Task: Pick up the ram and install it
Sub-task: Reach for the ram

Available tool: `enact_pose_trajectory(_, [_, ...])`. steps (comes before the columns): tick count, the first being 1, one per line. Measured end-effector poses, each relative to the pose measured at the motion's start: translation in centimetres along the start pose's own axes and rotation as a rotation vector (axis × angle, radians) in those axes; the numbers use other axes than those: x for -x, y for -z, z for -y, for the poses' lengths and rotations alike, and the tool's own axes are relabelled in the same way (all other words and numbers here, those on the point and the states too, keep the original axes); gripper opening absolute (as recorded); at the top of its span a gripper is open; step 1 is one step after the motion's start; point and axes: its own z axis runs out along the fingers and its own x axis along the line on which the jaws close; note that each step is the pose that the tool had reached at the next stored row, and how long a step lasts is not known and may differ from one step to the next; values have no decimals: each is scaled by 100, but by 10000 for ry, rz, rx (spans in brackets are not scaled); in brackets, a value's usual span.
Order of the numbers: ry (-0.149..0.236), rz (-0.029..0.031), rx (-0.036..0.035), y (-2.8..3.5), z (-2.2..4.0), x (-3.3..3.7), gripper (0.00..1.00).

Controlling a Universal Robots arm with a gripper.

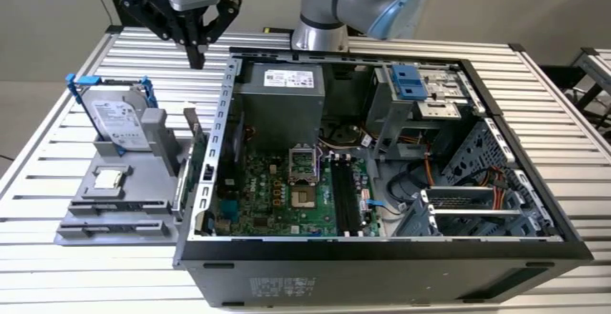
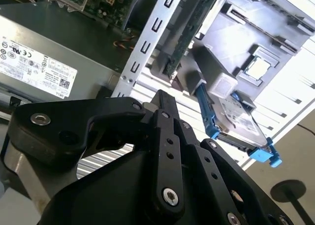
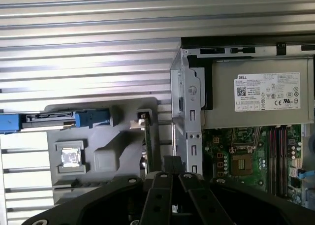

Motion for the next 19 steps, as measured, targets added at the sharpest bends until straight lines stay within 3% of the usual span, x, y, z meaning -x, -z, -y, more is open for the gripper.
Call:
enact_pose_trajectory(11, [0, 0, 0, 5, 15, -213, 0])
enact_pose_trajectory(19, [1, 0, 0, 7, 22, -319, 0])
